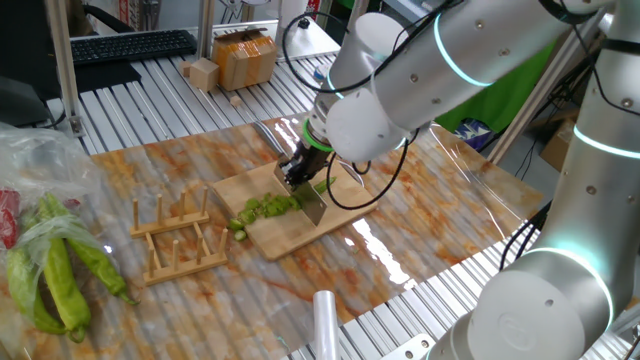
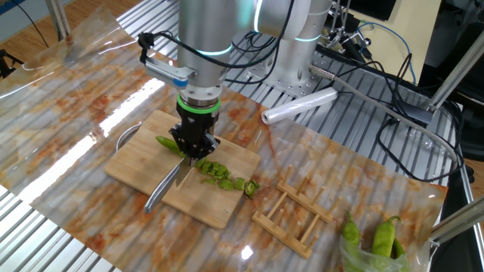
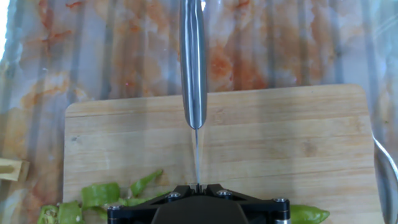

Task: Chop the chili peppers

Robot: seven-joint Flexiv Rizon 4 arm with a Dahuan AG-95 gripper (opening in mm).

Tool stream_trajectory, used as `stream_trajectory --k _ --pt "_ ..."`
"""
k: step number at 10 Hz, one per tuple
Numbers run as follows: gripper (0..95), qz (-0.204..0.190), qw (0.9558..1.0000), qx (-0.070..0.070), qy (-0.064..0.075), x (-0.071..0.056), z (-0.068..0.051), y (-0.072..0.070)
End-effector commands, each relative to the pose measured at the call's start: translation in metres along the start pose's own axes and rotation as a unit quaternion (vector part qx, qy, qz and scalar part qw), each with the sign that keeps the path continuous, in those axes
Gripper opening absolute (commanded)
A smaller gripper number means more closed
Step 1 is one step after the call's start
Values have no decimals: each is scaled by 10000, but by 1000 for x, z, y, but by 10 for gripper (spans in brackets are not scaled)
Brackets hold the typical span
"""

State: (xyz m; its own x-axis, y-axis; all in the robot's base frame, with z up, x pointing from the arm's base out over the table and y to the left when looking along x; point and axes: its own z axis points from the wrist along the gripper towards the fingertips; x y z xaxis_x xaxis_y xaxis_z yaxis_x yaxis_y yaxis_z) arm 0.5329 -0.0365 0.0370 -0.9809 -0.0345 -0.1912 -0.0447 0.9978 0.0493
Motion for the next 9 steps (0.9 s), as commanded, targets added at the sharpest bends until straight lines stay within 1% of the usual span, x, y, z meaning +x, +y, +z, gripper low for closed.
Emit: stream_trajectory --k 1,2,3,4,5,7,9 --pt "0 -2 10000 73 -41 -7 1 5" --pt "0 -4 10000 67 -42 -9 0 6" --pt "0 7 10000 19 -28 -9 0 7" --pt "0 16 10000 19 -59 -7 1 7" --pt "0 52 9999 -61 -89 -5 1 9" --pt "0 29 9999 8 -108 -3 1 10" --pt "0 23 9999 26 -102 0 2 10"
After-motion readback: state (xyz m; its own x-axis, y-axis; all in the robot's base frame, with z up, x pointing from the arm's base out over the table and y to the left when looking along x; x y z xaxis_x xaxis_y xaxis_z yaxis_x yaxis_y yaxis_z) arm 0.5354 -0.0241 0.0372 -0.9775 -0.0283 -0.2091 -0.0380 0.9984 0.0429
